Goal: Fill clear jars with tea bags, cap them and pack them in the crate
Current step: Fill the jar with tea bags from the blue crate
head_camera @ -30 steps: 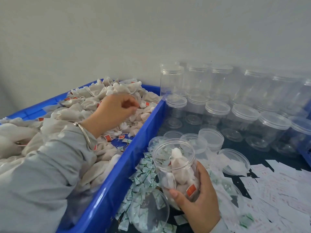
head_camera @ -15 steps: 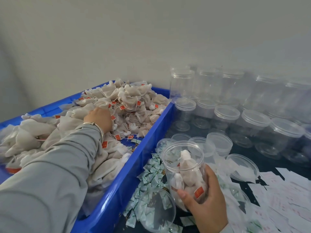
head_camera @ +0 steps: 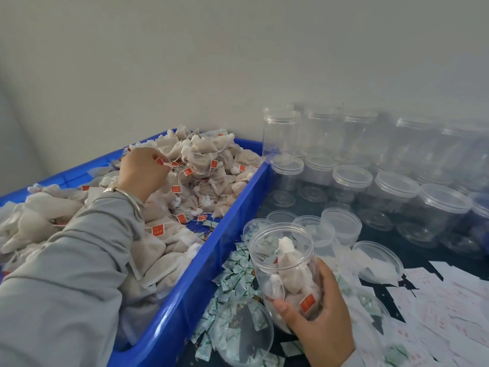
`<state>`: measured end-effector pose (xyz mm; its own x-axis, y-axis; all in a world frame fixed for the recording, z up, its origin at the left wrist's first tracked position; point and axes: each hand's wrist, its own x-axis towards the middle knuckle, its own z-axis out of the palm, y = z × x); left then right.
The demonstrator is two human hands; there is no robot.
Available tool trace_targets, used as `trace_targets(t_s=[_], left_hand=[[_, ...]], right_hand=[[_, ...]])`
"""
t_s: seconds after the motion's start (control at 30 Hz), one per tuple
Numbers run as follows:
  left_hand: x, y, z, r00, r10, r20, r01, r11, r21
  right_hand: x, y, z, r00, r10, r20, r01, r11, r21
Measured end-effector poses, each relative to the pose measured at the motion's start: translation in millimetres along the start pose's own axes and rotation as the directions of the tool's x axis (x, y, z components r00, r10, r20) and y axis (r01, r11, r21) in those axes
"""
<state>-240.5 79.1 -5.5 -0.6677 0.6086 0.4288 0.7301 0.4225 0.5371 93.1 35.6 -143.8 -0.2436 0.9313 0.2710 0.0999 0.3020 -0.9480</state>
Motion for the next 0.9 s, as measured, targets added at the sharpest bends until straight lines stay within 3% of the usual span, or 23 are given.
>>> trace_targets(t_s=[0.07, 0.17, 0.23, 0.33, 0.47, 0.6, 0.9], left_hand=[[-3, 10, -2, 0.997, -0.063, 0.04, 0.072, 0.947, -0.312], [-15, 28, -5, 0.954, 0.028, 0.299, 0.213, 0.639, -0.739], [-27, 43, -9, 0.89, 0.181, 0.418, 0.289, 0.485, -0.825], [-49, 65, -13, 0.754, 0.381, 0.535, 0.402, 0.376, -0.835], [-78, 82, -8, 0.571, 0.542, 0.617, 0.431, 0.442, -0.787], [-100, 90, -1, 0.417, 0.634, 0.651, 0.313, 0.572, -0.758], [-114, 94, 1, 0.263, 0.657, 0.707, 0.084, 0.714, -0.695]], right_hand=[[0, 0, 0, 1.0, 0.006, -0.003, -0.006, 1.0, 0.023], [0, -2, 1, 1.0, 0.014, -0.003, -0.014, 0.999, 0.048], [0, -2, 1, 1.0, 0.024, 0.0, -0.024, 0.998, 0.05], [-1, -3, 2, 1.0, 0.02, -0.002, -0.02, 1.0, 0.021], [0, -4, 2, 1.0, 0.013, -0.014, -0.013, 1.0, 0.005], [0, -3, 2, 1.0, 0.028, -0.009, -0.028, 1.0, 0.008], [1, -5, 4, 0.999, 0.002, 0.043, -0.004, 0.999, 0.035]])
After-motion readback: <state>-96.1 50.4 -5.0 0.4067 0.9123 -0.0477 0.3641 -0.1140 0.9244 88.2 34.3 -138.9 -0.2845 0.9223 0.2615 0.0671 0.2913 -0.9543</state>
